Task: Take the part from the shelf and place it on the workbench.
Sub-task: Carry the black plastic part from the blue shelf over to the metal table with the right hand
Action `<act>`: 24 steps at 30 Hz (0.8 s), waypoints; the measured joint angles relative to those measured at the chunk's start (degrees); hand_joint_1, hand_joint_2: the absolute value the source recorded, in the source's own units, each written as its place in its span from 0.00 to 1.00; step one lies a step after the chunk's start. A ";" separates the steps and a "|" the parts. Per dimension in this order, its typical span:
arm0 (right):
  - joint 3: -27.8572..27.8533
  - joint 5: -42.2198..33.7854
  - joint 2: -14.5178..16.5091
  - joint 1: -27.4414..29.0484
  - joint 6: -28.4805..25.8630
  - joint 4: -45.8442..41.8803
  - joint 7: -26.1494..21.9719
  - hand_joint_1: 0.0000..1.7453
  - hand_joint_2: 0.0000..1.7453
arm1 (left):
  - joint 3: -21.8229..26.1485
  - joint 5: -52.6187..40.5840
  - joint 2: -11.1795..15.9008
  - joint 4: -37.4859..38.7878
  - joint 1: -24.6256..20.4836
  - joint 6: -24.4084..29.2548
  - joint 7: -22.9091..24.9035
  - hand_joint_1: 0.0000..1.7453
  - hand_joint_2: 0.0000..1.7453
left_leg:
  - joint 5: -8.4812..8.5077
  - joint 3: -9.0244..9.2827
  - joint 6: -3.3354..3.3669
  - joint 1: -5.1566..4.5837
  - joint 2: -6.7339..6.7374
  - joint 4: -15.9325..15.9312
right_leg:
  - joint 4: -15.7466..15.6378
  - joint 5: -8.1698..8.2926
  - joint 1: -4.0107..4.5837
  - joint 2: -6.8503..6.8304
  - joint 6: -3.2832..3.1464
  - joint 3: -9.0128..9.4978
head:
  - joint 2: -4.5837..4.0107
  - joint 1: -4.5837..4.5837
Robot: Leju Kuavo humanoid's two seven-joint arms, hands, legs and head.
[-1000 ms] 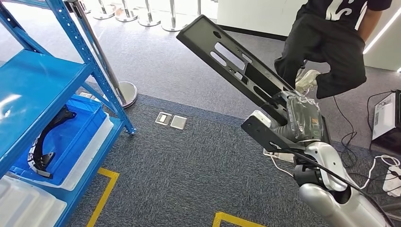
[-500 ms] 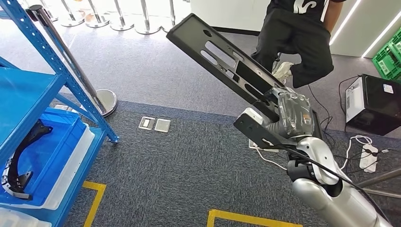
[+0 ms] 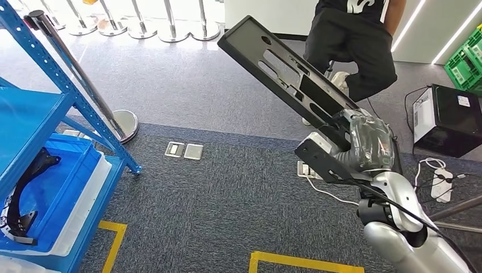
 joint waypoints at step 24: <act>0.09 -0.91 0.05 -0.42 -0.04 0.37 -0.65 1.00 1.00 | 0.00 -0.01 0.26 0.07 0.06 0.12 0.25 0.00 0.00 | 1.41 -0.98 1.67 0.12 -1.41 -0.46 | 14.55 -5.60 -0.89 1.36 1.28 -6.90 | 0.00 -0.69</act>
